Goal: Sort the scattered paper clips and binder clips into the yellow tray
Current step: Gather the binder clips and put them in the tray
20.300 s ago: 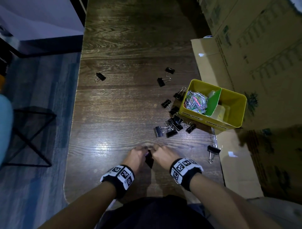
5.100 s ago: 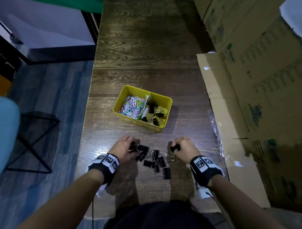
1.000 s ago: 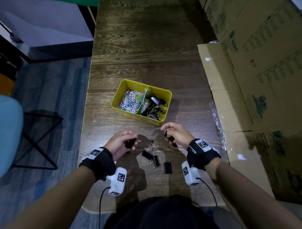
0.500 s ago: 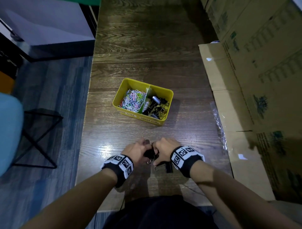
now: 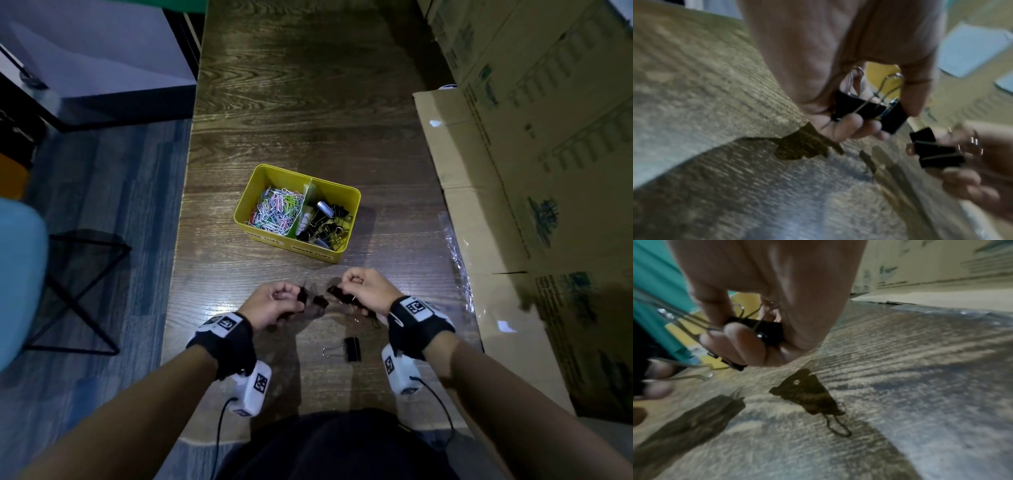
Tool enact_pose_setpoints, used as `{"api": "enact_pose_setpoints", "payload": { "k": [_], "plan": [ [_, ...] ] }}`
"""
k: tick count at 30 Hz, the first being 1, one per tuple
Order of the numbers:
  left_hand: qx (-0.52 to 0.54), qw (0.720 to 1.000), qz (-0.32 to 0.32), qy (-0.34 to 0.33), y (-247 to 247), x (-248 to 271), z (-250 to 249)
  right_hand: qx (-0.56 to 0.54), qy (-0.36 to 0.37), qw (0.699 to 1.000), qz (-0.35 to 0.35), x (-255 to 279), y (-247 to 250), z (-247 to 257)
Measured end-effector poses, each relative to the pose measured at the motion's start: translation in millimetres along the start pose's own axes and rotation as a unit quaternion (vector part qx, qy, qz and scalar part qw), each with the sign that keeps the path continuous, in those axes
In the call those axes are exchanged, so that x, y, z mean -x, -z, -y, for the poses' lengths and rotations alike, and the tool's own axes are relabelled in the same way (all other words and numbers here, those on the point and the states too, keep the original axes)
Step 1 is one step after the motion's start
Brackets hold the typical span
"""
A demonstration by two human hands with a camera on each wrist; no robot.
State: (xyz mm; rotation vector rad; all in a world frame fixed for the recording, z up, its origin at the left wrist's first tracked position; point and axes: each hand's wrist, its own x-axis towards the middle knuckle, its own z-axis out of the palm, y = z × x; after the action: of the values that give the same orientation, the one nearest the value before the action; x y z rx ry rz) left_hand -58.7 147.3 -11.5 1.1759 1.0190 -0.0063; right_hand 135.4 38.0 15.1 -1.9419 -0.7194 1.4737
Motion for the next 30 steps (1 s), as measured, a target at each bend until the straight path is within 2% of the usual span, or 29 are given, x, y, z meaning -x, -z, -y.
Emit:
{"api": "enact_pose_setpoints", "payload": {
  "k": [3, 6, 10, 12, 13, 14, 15, 17, 18, 19, 20, 21, 23, 25, 28, 30],
  "plan": [
    [0.174, 0.982, 0.078, 0.003, -0.8, 11.9, -8.5, -0.188, -0.007, 0.982, -0.008, 2.5, 11.9, -9.5],
    [0.198, 0.97, 0.141, 0.013, -9.5, 15.3, -15.9, -0.301, 0.006, 0.954, -0.014, 5.7, 22.2, -12.2],
    [0.118, 0.985, 0.128, 0.018, -31.6, 13.1, -26.5, -0.349, 0.007, 0.937, -0.019, 11.0, 32.5, -9.8],
    [-0.021, 0.989, 0.145, 0.007, -41.2, 10.8, -29.2, -0.374, 0.01, 0.927, -0.007, 12.8, 34.9, -8.2],
    [-0.126, 0.979, 0.16, -0.012, -46.3, 9.4, -29.1, -0.39, 0.011, 0.921, -0.001, 13.8, 35.8, -7.4],
    [-0.245, 0.953, 0.175, -0.04, -53.2, 9.9, -29.6, -0.404, 0.012, 0.915, 0.004, 15.0, 36.5, -6.2],
    [-0.375, 0.906, 0.182, -0.073, -61.3, 11.3, -30.8, -0.417, 0.012, 0.909, 0.008, 16.1, 37.3, -5.5],
    [-0.592, 0.772, 0.19, -0.132, -79.4, 15.0, -32.7, -0.437, 0.015, 0.899, 0.015, 18.4, 38.9, -3.6],
    [-0.652, 0.716, 0.202, -0.147, -88.2, 16.2, -31.4, -0.441, 0.016, 0.897, 0.019, 19.0, 39.7, -3.4],
    [-0.688, 0.675, 0.214, -0.159, -95.9, 16.3, -27.4, -0.441, 0.016, 0.897, 0.021, 19.4, 40.5, -3.4],
    [-0.708, 0.648, 0.22, -0.173, -102.8, 16.5, -23.1, -0.438, 0.017, 0.898, 0.022, 20.0, 41.4, -2.7],
    [-0.718, 0.634, 0.219, -0.185, -107.8, 15.8, -18.6, -0.436, 0.018, 0.9, 0.022, 20.3, 42.5, -2.6],
    [-0.729, 0.624, 0.214, -0.185, -112.8, 14.0, -9.2, -0.433, 0.019, 0.901, 0.022, 21.2, 45.2, -2.4],
    [-0.725, 0.634, 0.218, -0.158, -112.7, 11.3, -0.8, -0.424, 0.015, 0.905, 0.017, 22.1, 48.4, -3.0],
    [-0.689, 0.675, 0.217, -0.149, -107.1, 9.8, 4.2, -0.421, 0.006, 0.907, 0.008, 22.5, 53.1, -5.1],
    [-0.661, 0.709, 0.192, -0.153, -101.4, 7.3, 6.2, -0.431, 0.004, 0.902, 0.007, 21.5, 55.8, -5.7]
  ]
}}
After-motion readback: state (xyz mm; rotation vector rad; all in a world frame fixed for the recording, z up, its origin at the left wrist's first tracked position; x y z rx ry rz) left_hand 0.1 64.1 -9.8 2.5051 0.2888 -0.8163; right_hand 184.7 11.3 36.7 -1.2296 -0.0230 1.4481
